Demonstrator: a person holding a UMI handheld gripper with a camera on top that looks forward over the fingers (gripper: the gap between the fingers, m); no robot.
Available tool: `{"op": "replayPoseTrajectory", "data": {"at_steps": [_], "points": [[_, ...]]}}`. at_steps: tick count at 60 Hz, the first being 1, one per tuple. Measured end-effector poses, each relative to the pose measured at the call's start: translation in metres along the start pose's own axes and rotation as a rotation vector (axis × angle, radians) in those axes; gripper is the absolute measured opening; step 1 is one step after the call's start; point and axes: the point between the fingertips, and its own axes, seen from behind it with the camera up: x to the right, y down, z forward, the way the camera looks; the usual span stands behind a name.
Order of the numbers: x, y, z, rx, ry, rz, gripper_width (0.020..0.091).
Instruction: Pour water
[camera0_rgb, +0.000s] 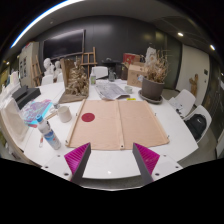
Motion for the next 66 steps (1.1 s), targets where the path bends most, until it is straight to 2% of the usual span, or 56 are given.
{"op": "replayPoseTrajectory", "data": {"at_steps": [8,25,34,40,51,55,60,66], "points": [[-0.034,0.004,0.001,0.001,-0.043,-0.035,0.0861],[-0.174,0.046,0.008,0.018,-0.183,-0.095,0.0862],[-0.250,0.055,0.035,0.077,-0.231,-0.120,0.0862],[-0.285,0.048,0.070,0.138,-0.217,-0.117,0.0863],[-0.309,0.028,0.141,0.245,-0.151,-0.087,0.0858],[-0.309,0.023,0.163,0.261,-0.111,-0.081,0.0853],[-0.304,0.020,0.177,0.278,-0.092,-0.062,0.0789],[-0.302,0.014,0.181,0.309,-0.087,-0.048,0.0533]]}}
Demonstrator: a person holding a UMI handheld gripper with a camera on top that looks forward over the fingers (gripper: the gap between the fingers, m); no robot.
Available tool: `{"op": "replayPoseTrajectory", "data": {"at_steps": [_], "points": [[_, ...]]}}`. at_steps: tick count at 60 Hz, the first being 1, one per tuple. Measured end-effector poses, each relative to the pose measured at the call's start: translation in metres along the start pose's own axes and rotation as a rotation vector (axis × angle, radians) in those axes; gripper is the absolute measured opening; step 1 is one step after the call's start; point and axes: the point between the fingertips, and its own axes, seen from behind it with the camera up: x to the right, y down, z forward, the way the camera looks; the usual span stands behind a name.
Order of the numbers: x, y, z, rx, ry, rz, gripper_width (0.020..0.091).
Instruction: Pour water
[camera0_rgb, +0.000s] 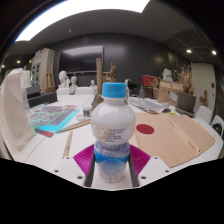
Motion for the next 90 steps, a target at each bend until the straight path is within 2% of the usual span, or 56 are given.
{"op": "replayPoseTrajectory", "data": {"at_steps": [7,12,18,25,35,52,62,70,90], "points": [[0.001,0.001,-0.005,0.007,0.012,-0.002,0.0476],[0.001,0.002,-0.007,0.008,0.014,-0.003,0.0391],[-0.002,0.002,-0.006,-0.014,0.003,-0.013,0.0341],[0.003,-0.019,-0.012,-0.003,0.030,-0.055,0.0339],[0.035,-0.074,-0.014,0.015,0.071,-0.069,0.0340],[0.175,-0.159,0.032,-0.030,0.344,-0.496,0.0340],[0.200,-0.197,0.082,-0.024,0.447,-0.942,0.0340],[0.183,-0.205,0.119,0.005,0.481,-1.276,0.0339],[0.146,-0.184,0.171,0.039,0.532,-1.843,0.0337]]}}
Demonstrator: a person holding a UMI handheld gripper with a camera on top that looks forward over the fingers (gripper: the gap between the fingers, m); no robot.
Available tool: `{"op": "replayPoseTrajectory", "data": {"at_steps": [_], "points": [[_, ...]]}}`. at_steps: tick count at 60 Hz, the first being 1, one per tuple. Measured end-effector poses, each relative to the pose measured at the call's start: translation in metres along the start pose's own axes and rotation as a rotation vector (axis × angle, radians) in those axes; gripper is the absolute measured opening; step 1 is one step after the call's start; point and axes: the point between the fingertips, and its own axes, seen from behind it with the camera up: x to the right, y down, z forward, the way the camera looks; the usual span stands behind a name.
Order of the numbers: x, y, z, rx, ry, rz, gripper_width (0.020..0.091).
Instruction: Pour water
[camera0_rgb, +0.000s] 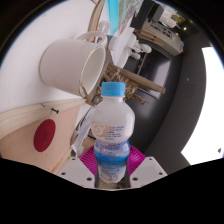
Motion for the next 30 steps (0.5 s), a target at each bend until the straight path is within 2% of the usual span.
{"op": "replayPoseTrajectory", "data": {"at_steps": [13,22,30], "points": [[-0.001,-0.008,0.000,0.029,-0.025,0.086,0.0342],[0.004,0.006,-0.006,-0.018,-0.130,0.490,0.0342],[0.013,0.013,-0.010,-0.021,-0.259,0.972,0.0344]]}}
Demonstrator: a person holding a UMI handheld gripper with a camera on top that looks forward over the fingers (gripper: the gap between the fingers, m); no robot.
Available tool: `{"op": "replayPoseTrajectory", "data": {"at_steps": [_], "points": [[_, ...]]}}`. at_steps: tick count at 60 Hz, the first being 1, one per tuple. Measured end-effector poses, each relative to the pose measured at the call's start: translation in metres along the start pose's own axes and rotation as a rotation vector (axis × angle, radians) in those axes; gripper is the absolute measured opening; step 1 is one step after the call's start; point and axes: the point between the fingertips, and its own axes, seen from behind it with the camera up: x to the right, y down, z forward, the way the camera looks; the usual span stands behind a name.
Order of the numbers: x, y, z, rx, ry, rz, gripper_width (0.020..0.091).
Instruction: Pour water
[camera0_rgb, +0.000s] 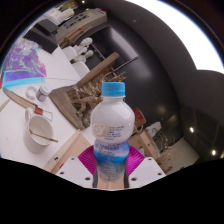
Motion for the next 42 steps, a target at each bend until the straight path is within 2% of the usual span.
{"op": "replayPoseTrajectory", "data": {"at_steps": [9,18,29,42], "points": [[-0.013,0.005,0.000,-0.006,-0.148,0.454,0.0343],[-0.041,0.023,0.012,-0.024,-0.254,0.720,0.0343],[-0.075,0.047,0.025,-0.020,-0.304,0.793,0.0347],[-0.101,0.077,0.033,-0.054,-0.317,0.826,0.0367]]}}
